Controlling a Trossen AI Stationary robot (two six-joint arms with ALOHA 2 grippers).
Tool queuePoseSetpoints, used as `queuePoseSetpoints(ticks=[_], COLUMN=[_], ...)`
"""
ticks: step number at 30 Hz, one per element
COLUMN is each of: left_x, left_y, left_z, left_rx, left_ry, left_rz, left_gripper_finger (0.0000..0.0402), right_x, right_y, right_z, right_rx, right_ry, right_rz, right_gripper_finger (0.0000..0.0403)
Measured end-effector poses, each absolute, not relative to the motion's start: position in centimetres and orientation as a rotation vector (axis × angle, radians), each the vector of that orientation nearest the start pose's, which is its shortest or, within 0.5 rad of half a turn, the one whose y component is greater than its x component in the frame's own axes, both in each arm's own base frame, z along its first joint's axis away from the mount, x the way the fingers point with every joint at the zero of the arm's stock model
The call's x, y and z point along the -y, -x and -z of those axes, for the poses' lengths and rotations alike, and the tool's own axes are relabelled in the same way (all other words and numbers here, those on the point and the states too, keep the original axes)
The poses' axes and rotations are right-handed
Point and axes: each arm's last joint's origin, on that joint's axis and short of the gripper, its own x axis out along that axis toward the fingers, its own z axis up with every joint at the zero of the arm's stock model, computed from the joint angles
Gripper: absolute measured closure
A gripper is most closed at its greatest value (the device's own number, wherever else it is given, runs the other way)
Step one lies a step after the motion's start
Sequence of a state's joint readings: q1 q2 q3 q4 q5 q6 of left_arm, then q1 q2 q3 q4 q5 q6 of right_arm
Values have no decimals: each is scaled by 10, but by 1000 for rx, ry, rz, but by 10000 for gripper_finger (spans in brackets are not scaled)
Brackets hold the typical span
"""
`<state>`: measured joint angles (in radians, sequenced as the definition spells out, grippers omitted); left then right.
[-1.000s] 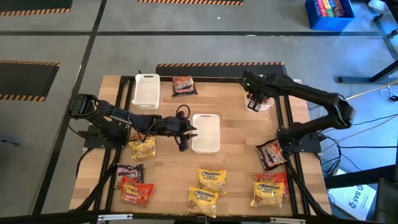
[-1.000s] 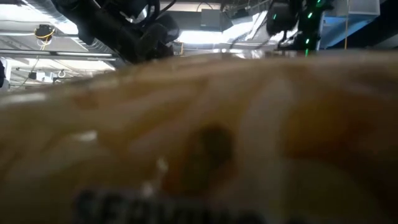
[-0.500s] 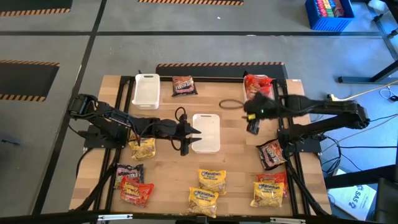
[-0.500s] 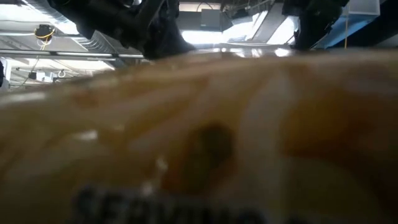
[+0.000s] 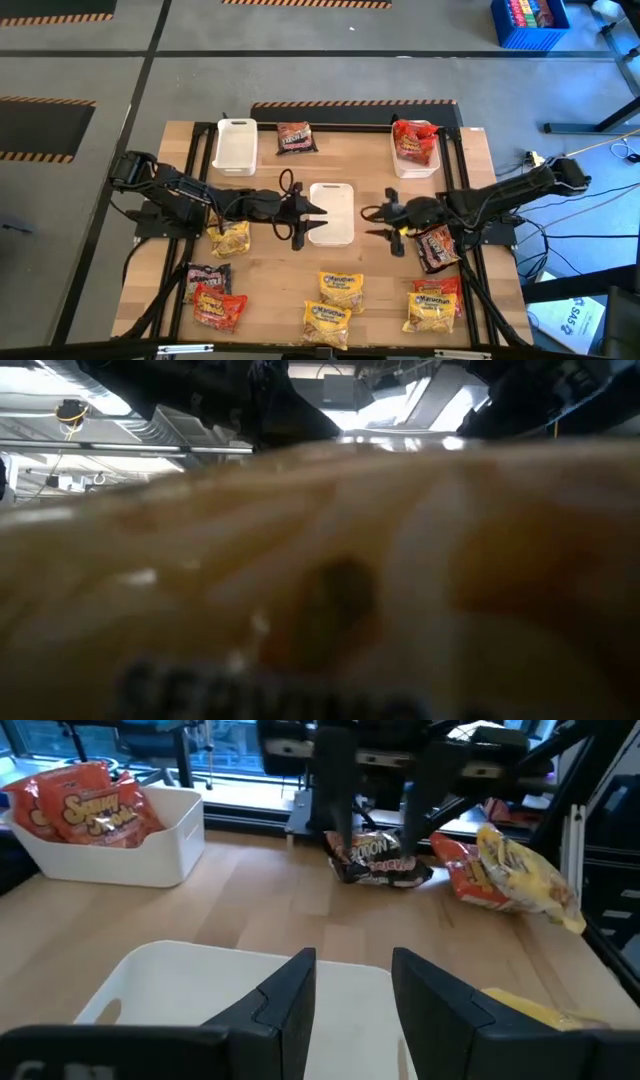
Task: Sort Maruchan noodles
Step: Put the orange noodle pack into the white right bin
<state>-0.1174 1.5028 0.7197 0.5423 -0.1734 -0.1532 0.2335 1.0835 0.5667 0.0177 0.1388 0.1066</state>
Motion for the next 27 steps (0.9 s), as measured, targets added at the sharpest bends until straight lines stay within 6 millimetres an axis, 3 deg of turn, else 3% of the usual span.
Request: queuePoseSetpoints(ticks=[6,12,23,27], left_x=[40,59,101,105], left_y=[-310,-308,-298,-300], left_z=[-218,-230,-273,-286], left_rx=[-187,-186,-626,-584], left_ry=[125,108,73,71], left_rz=[-4,138,177,109], left_gripper_finger=[273,273,273,273], right_x=[-56,-59,-62,-63], right_y=[-217,-220,-233,-236], right_z=[-206,-195,-181,-181], right_rx=[-371,-402,-415,-390], right_ry=[-35,-31,-37,-40], right_rz=[-111,-134,-132,-127], right_gripper_finger=[244,244,244,244])
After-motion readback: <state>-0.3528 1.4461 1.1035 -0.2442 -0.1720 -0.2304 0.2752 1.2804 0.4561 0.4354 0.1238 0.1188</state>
